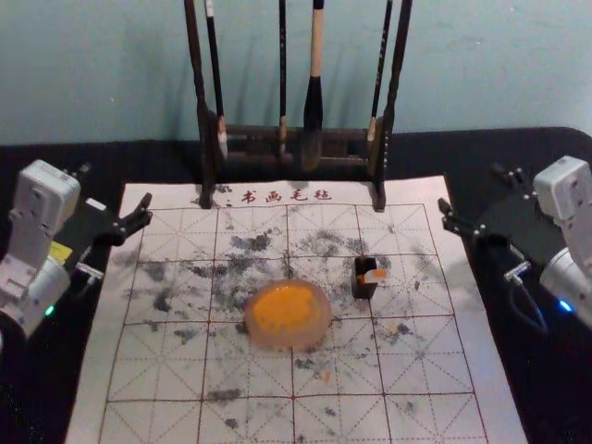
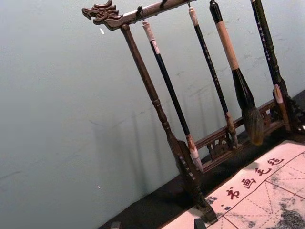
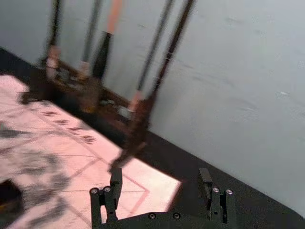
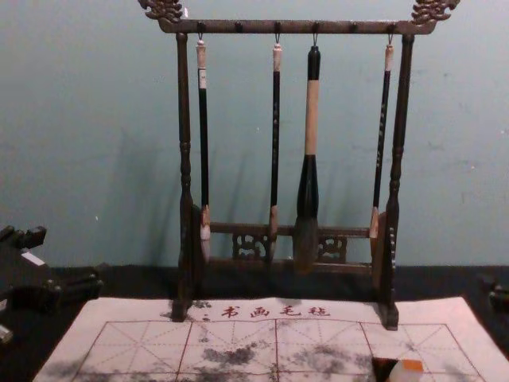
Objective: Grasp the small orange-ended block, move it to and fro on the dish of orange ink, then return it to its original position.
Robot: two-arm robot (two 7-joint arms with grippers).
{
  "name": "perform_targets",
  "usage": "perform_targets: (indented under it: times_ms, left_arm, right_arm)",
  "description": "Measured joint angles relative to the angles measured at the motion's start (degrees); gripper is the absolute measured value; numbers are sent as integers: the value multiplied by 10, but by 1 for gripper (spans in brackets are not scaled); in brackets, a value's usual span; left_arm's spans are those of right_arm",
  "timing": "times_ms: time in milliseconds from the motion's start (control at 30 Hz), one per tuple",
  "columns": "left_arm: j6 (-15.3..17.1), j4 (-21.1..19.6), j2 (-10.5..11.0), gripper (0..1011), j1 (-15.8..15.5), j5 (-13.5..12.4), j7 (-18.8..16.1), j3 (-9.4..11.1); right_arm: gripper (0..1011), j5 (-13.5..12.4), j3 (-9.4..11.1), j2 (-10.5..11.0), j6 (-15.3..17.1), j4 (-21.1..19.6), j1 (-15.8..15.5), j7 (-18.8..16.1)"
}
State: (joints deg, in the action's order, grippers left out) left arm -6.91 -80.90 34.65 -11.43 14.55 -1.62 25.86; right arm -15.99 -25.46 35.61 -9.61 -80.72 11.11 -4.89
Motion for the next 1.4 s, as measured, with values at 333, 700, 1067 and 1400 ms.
perform_targets:
  times_ms: [333,700,1067,1400]
  left_arm:
    - [0,0,0,1001,0,0,0,0]
    - [0,0,0,1001,0,0,0,0]
    - [0,0,0,1001,0,0,0,0]
    - [0,0,0,1001,0,0,0,0]
  right_arm:
    - [1003,-60,-7,41,-78,9,0,-193]
    - [1003,-102,-20,59,-151,41,15,-364]
    - [1003,-66,-51,34,-160,86,57,-445]
    - [1002,-37,-63,-7,-160,146,104,-465]
